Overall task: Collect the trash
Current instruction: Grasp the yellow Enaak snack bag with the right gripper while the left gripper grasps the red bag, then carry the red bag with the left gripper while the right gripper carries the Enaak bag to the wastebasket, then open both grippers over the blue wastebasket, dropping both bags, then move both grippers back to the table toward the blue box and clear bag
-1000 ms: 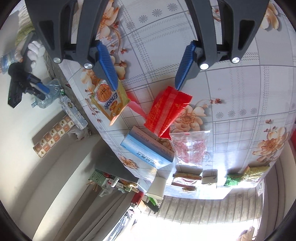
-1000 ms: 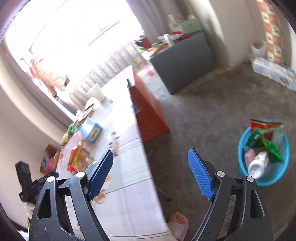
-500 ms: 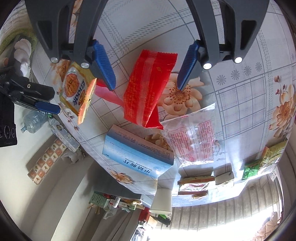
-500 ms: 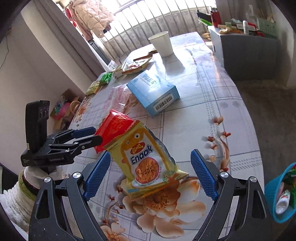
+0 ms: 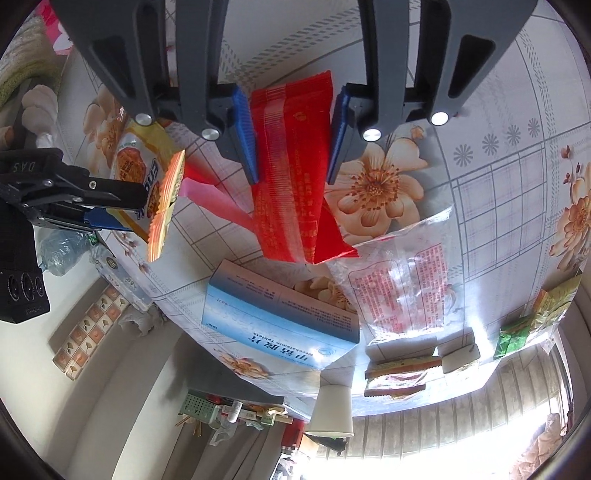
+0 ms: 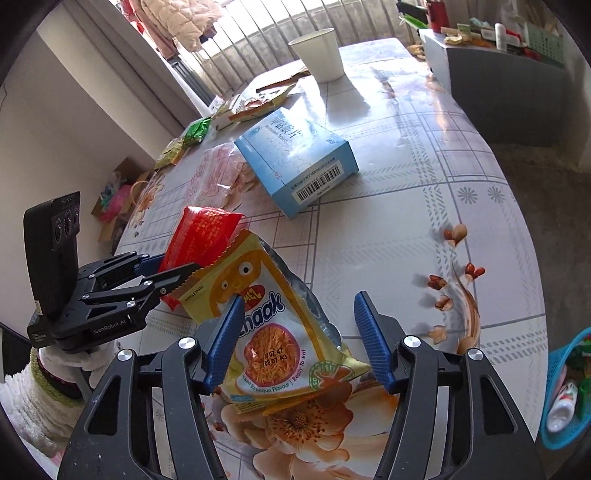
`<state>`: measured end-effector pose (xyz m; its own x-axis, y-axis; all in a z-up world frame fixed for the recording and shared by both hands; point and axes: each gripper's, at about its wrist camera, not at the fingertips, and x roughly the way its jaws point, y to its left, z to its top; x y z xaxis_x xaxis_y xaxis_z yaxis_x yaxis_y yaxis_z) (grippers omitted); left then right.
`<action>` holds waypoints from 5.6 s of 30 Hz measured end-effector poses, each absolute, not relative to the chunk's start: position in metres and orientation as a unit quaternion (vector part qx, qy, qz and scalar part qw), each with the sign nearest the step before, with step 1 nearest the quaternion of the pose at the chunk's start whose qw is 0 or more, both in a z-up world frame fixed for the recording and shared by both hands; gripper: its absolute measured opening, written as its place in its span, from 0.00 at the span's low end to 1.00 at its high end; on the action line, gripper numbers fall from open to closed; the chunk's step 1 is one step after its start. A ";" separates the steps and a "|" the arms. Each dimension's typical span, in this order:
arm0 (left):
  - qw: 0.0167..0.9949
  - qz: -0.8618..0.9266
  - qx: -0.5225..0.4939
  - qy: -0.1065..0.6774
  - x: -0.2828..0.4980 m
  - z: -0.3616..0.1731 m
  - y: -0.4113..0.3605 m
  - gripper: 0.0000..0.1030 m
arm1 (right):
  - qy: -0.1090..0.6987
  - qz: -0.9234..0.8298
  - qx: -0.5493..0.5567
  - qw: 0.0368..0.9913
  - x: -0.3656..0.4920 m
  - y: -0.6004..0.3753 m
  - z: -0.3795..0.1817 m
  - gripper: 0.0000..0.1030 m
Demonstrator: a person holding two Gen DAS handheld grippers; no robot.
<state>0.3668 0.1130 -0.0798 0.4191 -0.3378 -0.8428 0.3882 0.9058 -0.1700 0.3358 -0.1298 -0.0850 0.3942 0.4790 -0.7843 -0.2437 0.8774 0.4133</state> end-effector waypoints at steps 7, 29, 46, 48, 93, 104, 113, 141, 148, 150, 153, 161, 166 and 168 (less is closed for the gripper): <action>0.846 -0.209 0.034 0.489 0.359 -0.080 0.112 0.26 | 0.509 0.205 0.074 0.833 0.329 -0.116 -0.085 0.37; 0.865 -0.210 0.039 0.455 0.325 -0.057 0.107 0.23 | 0.491 0.184 0.103 0.845 0.290 -0.145 -0.067 0.02; 0.878 -0.239 0.037 0.412 0.282 -0.003 0.087 0.23 | 0.426 0.156 0.139 0.880 0.234 -0.189 -0.017 0.00; 0.878 -0.249 0.038 0.407 0.275 0.004 0.078 0.23 | 0.416 0.149 0.146 0.885 0.225 -0.198 -0.011 0.00; 0.649 -0.405 0.157 0.625 0.283 -0.200 -0.476 0.52 | 0.350 -0.299 0.531 0.711 0.083 -0.562 -0.250 0.25; 0.661 -0.413 0.136 0.612 0.301 -0.179 -0.449 0.54 | 0.319 -0.282 0.565 0.706 0.076 -0.563 -0.264 0.31; 0.665 -0.425 0.116 0.603 0.304 -0.137 -0.413 0.54 | 0.308 -0.273 0.556 0.722 0.049 -0.538 -0.235 0.39; 0.823 -0.347 -0.033 0.448 0.296 0.030 0.047 0.64 | 0.321 -0.099 0.137 0.932 0.125 -0.273 -0.009 0.92; 0.852 -0.257 -0.060 0.451 0.298 0.000 0.169 0.65 | 0.360 -0.023 0.104 0.927 0.163 -0.224 -0.005 0.92; 0.858 -0.243 -0.058 0.449 0.303 -0.005 0.186 0.65 | 0.367 0.002 0.100 0.925 0.176 -0.207 0.000 0.92; 0.861 -0.235 -0.069 0.446 0.315 -0.007 0.201 0.65 | 0.370 0.038 0.091 0.924 0.198 -0.184 0.010 0.92; 0.860 -0.196 -0.110 0.458 0.394 -0.023 0.203 0.66 | 0.370 0.126 0.020 0.920 0.284 -0.131 0.021 0.92; 0.852 -0.158 -0.109 0.486 0.450 -0.051 0.199 0.66 | 0.381 0.167 -0.012 0.909 0.358 -0.098 0.007 0.92; 0.846 -0.138 -0.120 0.502 0.470 -0.065 0.203 0.64 | 0.394 0.184 -0.021 0.900 0.386 -0.085 -0.003 0.92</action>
